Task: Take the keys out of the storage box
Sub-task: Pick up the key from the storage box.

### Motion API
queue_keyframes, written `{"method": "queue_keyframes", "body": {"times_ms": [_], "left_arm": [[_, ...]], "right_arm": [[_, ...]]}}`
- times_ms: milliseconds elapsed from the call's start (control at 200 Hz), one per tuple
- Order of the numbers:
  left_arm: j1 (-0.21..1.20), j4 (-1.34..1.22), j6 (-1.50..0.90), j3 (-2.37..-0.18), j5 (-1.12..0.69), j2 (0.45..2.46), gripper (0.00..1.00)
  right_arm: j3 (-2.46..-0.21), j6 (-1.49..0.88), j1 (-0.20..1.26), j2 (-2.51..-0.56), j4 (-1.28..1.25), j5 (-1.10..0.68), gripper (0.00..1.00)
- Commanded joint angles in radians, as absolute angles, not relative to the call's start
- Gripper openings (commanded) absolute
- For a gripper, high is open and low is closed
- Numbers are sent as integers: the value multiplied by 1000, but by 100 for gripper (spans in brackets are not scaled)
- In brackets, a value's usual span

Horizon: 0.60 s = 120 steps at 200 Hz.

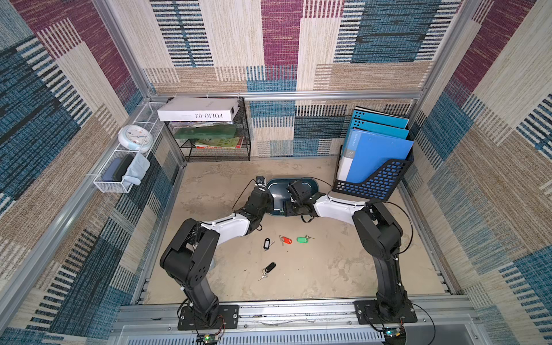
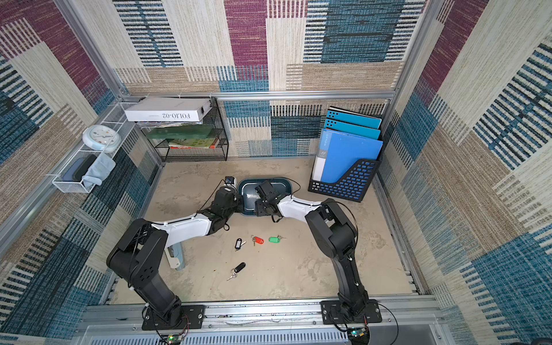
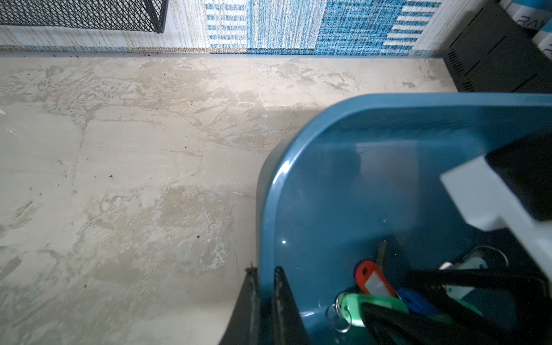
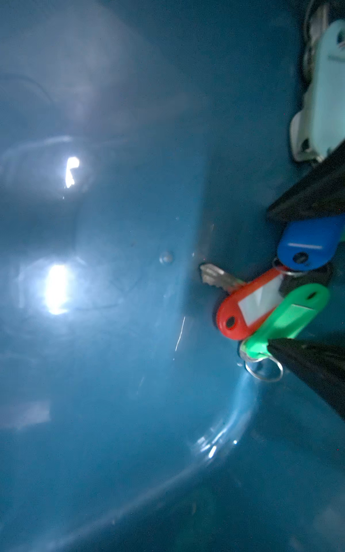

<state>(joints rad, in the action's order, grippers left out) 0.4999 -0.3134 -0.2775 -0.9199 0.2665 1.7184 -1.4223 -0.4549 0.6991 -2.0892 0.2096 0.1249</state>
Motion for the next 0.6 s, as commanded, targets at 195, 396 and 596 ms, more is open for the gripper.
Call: {"method": "queue_keyframes", "body": {"times_ms": [195,396,596], "left_arm": [[506,-344,-250,-912,262,1704,0],[507,-325,-248,-917,273,1702,0],[507,-280,-257,-949,286,1716,0]], "right_arm": [[-1440,-431,701,-2081,245,209,12],[-1435,-393,709,-2039,239,235,0],[-1404,-375,709,-1987,220,229,0]]}}
